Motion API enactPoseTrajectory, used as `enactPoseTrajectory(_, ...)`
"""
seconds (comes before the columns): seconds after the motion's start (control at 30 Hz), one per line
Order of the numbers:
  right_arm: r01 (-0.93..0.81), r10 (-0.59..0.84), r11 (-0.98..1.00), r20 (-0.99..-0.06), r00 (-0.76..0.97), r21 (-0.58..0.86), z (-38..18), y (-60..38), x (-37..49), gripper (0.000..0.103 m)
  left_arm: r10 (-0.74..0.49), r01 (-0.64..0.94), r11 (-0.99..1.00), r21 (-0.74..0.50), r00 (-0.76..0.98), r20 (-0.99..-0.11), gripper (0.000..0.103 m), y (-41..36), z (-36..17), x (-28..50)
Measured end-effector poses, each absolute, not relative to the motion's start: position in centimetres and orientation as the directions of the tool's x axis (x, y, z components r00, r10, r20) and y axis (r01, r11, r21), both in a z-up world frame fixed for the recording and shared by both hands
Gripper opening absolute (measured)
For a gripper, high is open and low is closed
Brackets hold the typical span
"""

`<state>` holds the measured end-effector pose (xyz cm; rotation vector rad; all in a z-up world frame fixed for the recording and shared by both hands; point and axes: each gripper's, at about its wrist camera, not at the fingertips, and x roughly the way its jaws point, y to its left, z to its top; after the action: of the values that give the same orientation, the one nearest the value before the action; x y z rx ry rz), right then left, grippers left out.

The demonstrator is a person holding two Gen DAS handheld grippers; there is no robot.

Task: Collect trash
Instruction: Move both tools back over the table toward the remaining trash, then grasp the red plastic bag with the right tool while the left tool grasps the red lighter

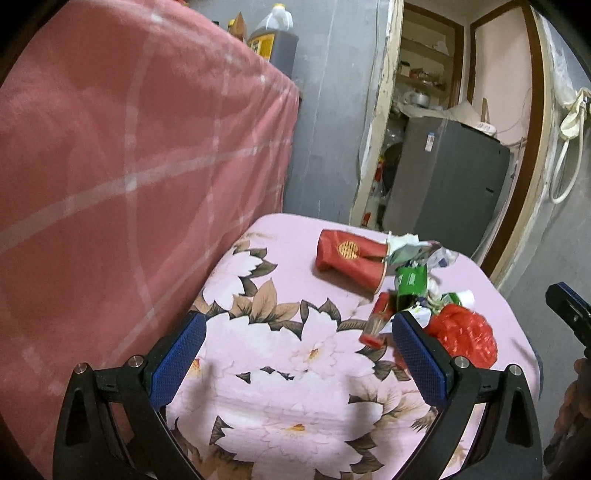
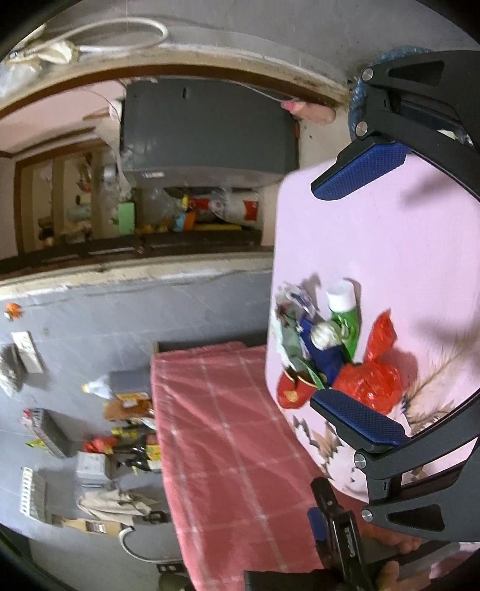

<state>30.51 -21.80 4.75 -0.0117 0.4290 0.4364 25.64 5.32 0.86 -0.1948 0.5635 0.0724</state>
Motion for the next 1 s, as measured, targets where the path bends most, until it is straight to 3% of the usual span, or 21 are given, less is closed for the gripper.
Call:
enactPoseTrajectory(0.23,-0.431,0.424,0.897,-0.464,0.777,0.098,3.7,-20.5,31.6,0.102,-0.039,-0.080,0.980,-0.184,0.825,-0.564,0.098,5.1,0.3,26.4)
enactPoseTrajectory(0.33,-0.457,0.453,0.881,-0.495,0.741,0.122,3.2,-20.1,32.0,0.097,-0.055,-0.056,0.983,-0.174,0.818,-0.572,0.095,4.7,0.2,26.8)
enactPoseTrajectory(0.5,-0.498,0.489,0.856,-0.535,0.689,0.142,2.6,-19.0,32.4,0.084,-0.082,-0.043,0.981,-0.192,0.799,-0.596,0.083,4.7,-0.1,27.5)
enactPoseTrajectory(0.83,-0.573,0.525,0.804,-0.638,0.563,0.156,0.3,-15.1,33.4,0.083,-0.077,-0.064,0.979,-0.193,0.765,-0.640,0.080,6.0,-0.6,28.5)
enactPoseTrajectory(1.0,-0.576,0.502,0.805,-0.680,0.535,0.142,-0.8,-14.1,33.8,0.069,-0.111,-0.027,0.980,-0.195,0.743,-0.660,0.074,5.8,-0.8,29.2)
